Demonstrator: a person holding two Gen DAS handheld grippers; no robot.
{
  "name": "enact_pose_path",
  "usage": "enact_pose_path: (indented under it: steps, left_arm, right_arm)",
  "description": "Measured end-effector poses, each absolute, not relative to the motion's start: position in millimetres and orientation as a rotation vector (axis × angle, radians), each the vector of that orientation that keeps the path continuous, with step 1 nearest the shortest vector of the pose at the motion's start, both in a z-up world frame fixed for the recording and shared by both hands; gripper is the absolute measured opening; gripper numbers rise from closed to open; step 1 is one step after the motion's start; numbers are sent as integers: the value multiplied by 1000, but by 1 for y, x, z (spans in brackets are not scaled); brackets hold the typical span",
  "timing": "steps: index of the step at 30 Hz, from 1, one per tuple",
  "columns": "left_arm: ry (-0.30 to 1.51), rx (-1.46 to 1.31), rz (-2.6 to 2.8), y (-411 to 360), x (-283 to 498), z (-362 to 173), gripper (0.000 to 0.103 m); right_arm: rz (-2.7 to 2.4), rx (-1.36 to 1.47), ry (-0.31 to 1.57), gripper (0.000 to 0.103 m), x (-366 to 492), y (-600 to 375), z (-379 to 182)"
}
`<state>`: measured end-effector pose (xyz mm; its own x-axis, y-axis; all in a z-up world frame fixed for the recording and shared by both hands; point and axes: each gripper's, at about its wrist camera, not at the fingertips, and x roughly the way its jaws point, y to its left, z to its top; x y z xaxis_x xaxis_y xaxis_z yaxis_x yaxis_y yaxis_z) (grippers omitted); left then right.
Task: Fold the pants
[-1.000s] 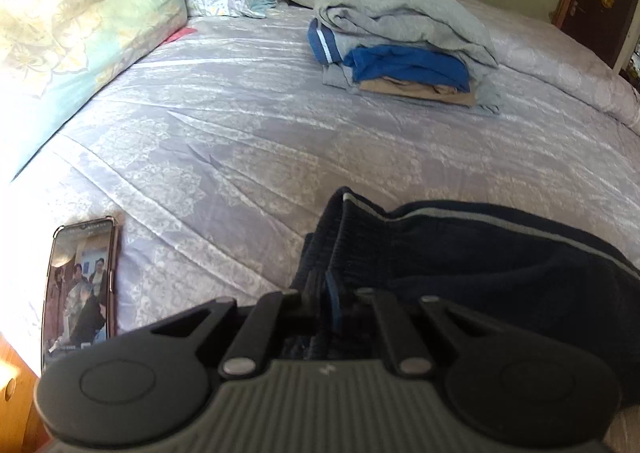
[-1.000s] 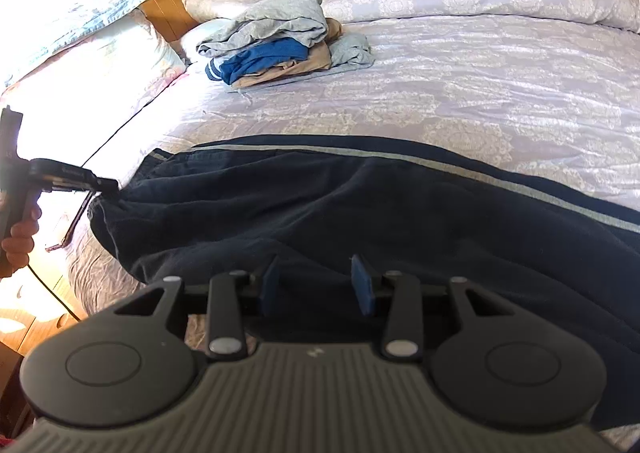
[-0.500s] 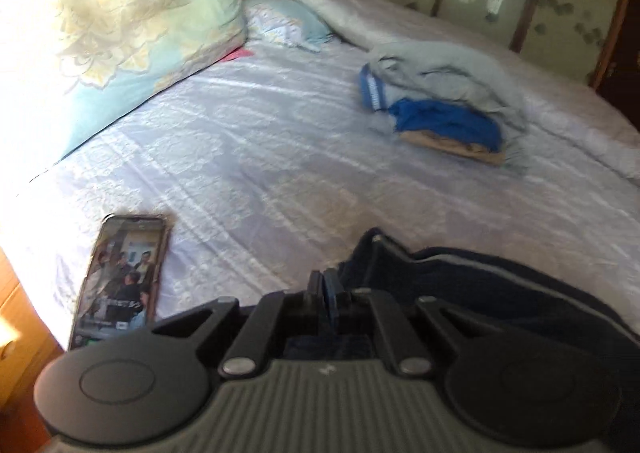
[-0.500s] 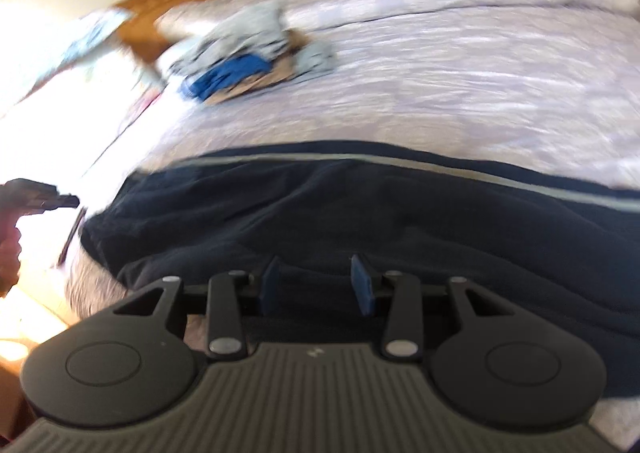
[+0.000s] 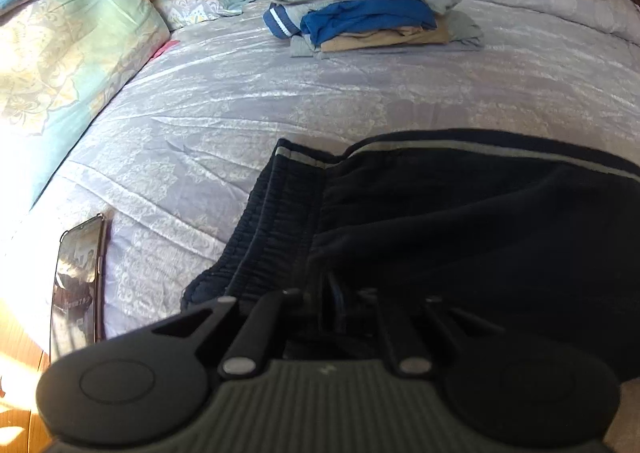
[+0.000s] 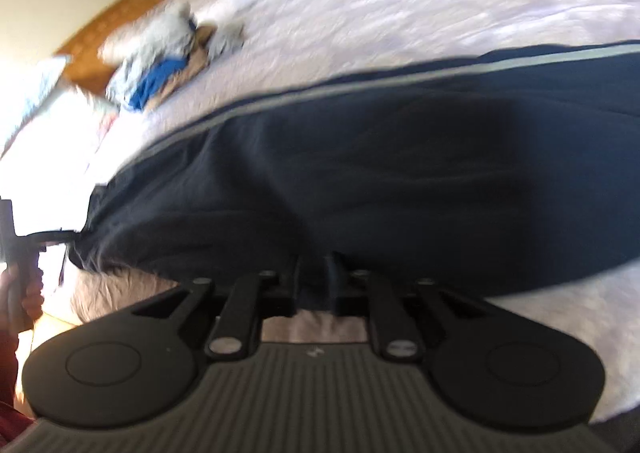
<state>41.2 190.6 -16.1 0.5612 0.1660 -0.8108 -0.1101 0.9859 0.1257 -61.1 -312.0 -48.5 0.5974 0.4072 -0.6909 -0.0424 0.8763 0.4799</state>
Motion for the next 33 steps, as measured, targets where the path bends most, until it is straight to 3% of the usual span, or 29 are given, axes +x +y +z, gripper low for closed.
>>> enact_pose_path:
  steps: [1, 9, 15, 19, 25, 26, 28, 33]
  left_arm:
    - [937, 48, 149, 186, 36, -5, 9]
    - [837, -10, -182, 82, 30, 40, 16]
    - [937, 42, -315, -2, 36, 0, 19]
    - [1035, 126, -272, -16, 34, -43, 20]
    - [1051, 106, -272, -10, 32, -28, 20]
    - [1053, 87, -265, -7, 33, -24, 22]
    - [1053, 44, -258, -1, 34, -18, 23]
    - [1052, -166, -352, 5, 43, 7, 29]
  right_arm:
    - [253, 466, 854, 36, -70, -324, -43]
    - [-139, 744, 582, 39, -152, -466, -27]
    - [-349, 923, 473, 39, -190, -532, -46]
    - [-448, 983, 433, 39, -192, -559, -66]
    - [-445, 1174, 315, 37, -176, -598, -91]
    - [-448, 1200, 299, 33, -175, -602, -94]
    - [-480, 1210, 305, 15, -171, -603, -92]
    - [-315, 1213, 246, 10, -169, -587, -58]
